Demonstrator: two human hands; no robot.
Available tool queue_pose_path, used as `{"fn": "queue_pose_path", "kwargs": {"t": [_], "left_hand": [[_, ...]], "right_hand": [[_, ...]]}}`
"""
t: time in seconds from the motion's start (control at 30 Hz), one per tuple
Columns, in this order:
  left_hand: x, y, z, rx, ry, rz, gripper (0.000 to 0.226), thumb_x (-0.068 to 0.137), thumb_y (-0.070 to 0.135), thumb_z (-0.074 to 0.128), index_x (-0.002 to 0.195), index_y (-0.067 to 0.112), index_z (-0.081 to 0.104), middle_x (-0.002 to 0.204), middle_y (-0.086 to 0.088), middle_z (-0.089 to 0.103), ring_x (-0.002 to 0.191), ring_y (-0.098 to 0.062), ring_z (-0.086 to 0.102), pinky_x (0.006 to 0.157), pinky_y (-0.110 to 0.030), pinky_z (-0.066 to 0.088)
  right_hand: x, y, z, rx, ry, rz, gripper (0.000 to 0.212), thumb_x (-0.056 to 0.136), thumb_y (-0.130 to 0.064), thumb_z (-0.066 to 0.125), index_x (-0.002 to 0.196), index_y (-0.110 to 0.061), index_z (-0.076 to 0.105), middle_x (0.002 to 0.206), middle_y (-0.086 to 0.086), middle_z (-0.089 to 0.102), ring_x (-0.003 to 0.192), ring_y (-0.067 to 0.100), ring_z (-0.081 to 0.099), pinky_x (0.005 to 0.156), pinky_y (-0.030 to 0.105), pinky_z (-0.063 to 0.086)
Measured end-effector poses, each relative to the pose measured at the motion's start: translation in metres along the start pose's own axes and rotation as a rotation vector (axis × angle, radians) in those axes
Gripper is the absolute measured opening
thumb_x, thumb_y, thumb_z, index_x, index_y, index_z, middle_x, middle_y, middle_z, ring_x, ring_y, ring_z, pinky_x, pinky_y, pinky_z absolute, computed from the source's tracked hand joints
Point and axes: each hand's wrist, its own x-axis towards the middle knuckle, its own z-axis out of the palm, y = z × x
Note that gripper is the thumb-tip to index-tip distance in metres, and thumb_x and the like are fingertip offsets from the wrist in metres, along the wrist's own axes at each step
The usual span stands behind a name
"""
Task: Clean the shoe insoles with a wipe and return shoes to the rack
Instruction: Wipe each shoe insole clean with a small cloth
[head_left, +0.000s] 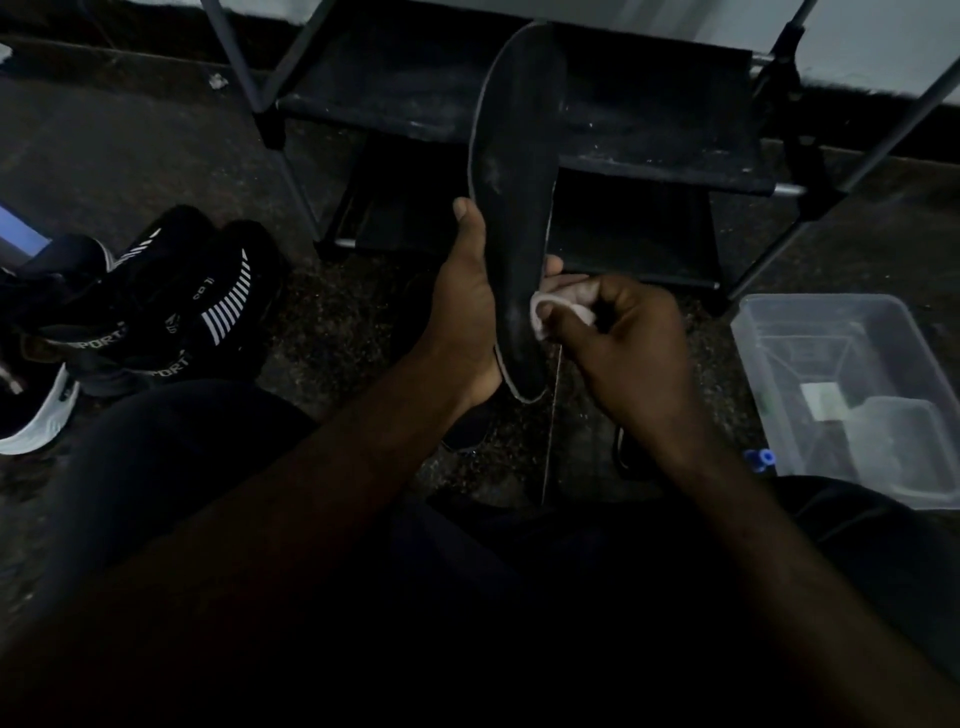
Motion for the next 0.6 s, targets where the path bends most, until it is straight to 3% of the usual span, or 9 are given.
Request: {"fn": "queue_pose_path", "kwargs": {"t": [0.13, 0.27, 0.33, 0.37, 0.47, 0.53, 0.6], "left_hand": [[-0.001, 0.001, -0.006, 0.029, -0.001, -0.022, 0.077, 0.097, 0.064, 0.017, 0.093, 0.002, 0.062, 0.076, -0.014, 0.071, 0.075, -0.027, 0.071, 0.070, -0.042, 0.059], [0.000, -0.002, -0.002, 0.016, 0.021, -0.011, 0.087, 0.094, 0.067, 0.016, 0.107, -0.008, 0.057, 0.094, -0.028, 0.066, 0.077, -0.030, 0.068, 0.070, -0.038, 0.060], [0.000, -0.002, 0.000, 0.024, 0.033, -0.010, 0.089, 0.094, 0.067, 0.018, 0.116, -0.011, 0.055, 0.110, -0.035, 0.062, 0.082, -0.032, 0.067, 0.073, -0.040, 0.059], [0.001, -0.002, -0.001, 0.037, 0.031, -0.019, 0.089, 0.094, 0.067, 0.018, 0.113, -0.010, 0.058, 0.109, -0.034, 0.063, 0.082, -0.032, 0.068, 0.073, -0.041, 0.059], [-0.001, -0.005, -0.007, 0.076, -0.007, -0.037, 0.081, 0.095, 0.065, 0.017, 0.094, -0.001, 0.063, 0.083, -0.018, 0.072, 0.078, -0.027, 0.071, 0.074, -0.042, 0.059], [0.001, -0.006, -0.007, 0.037, -0.011, -0.023, 0.083, 0.096, 0.064, 0.017, 0.101, -0.007, 0.060, 0.082, -0.016, 0.070, 0.072, -0.024, 0.071, 0.069, -0.037, 0.061], [0.003, -0.006, -0.004, 0.005, -0.003, 0.007, 0.086, 0.097, 0.063, 0.017, 0.121, -0.012, 0.052, 0.092, -0.020, 0.060, 0.069, -0.023, 0.069, 0.062, -0.033, 0.059]], "right_hand": [[-0.018, -0.011, 0.010, 0.018, -0.199, -0.030, 0.005, 0.088, -0.006, 0.070, 0.088, -0.010, 0.073, 0.082, -0.008, 0.074, 0.077, 0.000, 0.070, 0.068, 0.017, 0.053], [-0.005, -0.001, 0.002, -0.099, 0.008, -0.076, 0.005, 0.088, -0.015, 0.072, 0.084, -0.013, 0.074, 0.085, -0.005, 0.074, 0.081, 0.006, 0.070, 0.073, 0.031, 0.058], [-0.003, -0.001, 0.000, -0.061, 0.000, -0.059, 0.006, 0.089, -0.012, 0.071, 0.084, -0.011, 0.073, 0.085, -0.005, 0.074, 0.082, 0.007, 0.071, 0.073, 0.031, 0.057], [-0.008, -0.004, 0.002, -0.014, -0.058, -0.049, 0.006, 0.089, -0.009, 0.070, 0.084, -0.010, 0.073, 0.084, -0.005, 0.074, 0.082, 0.006, 0.071, 0.072, 0.026, 0.056], [-0.022, -0.013, 0.009, 0.001, -0.199, -0.078, 0.008, 0.089, -0.006, 0.070, 0.087, -0.013, 0.072, 0.081, -0.011, 0.072, 0.078, 0.000, 0.070, 0.069, 0.016, 0.054], [-0.016, -0.009, 0.007, -0.081, -0.121, -0.095, 0.006, 0.088, -0.012, 0.071, 0.085, -0.017, 0.072, 0.084, -0.009, 0.073, 0.081, 0.001, 0.070, 0.070, 0.024, 0.057], [-0.005, -0.002, 0.001, -0.137, 0.002, -0.068, 0.008, 0.088, -0.015, 0.072, 0.080, -0.015, 0.072, 0.087, -0.009, 0.073, 0.084, 0.001, 0.069, 0.076, 0.031, 0.058]]}}
